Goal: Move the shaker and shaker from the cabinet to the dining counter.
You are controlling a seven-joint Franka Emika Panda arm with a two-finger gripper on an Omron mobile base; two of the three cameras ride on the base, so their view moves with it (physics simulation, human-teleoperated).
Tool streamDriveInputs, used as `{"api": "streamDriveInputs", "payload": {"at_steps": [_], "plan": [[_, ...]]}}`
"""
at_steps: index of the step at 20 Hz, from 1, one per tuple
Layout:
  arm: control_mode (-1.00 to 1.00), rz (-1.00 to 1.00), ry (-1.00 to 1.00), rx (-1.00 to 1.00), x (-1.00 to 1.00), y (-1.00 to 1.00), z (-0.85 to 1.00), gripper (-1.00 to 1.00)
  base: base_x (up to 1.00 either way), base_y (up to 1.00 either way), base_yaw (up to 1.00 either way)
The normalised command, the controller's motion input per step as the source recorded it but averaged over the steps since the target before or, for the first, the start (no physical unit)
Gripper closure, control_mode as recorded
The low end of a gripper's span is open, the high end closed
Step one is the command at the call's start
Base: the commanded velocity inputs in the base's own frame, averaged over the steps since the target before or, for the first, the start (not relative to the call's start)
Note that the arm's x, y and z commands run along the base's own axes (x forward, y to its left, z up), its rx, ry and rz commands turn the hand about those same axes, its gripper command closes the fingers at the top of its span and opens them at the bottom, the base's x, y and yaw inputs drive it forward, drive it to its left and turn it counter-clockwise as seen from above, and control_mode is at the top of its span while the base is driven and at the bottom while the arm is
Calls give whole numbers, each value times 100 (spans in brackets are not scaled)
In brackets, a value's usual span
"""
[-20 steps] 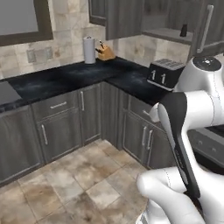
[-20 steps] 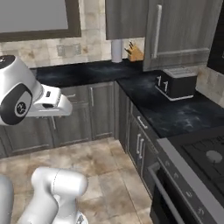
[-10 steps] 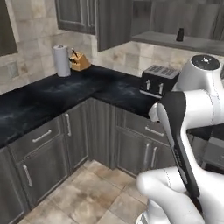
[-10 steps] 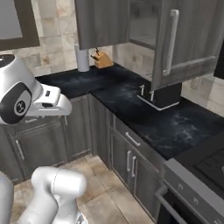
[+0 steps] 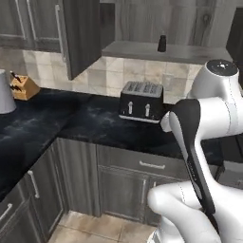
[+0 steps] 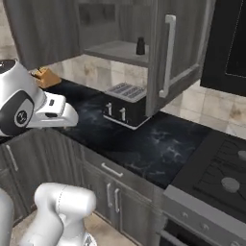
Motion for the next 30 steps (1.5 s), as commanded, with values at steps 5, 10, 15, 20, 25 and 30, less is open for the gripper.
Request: {"api": "streamDriveInputs", "payload": {"at_steps": [5,10,15,20,25,30], "plan": [[100,0,0,0,0,0,0,-100,79,0,-58],[100,0,0,0,0,0,0,-100,71,24,-51],[100,0,0,0,0,0,0,-100,45,57,-34],[-100,-4,-1,5,-3,18,34,-100,1,9,-4],[-100,0,-16,9,-20,12,93,-100,0,0,0],[-100,4,-20,11,0,10,84,-100,0,0,0]]}}
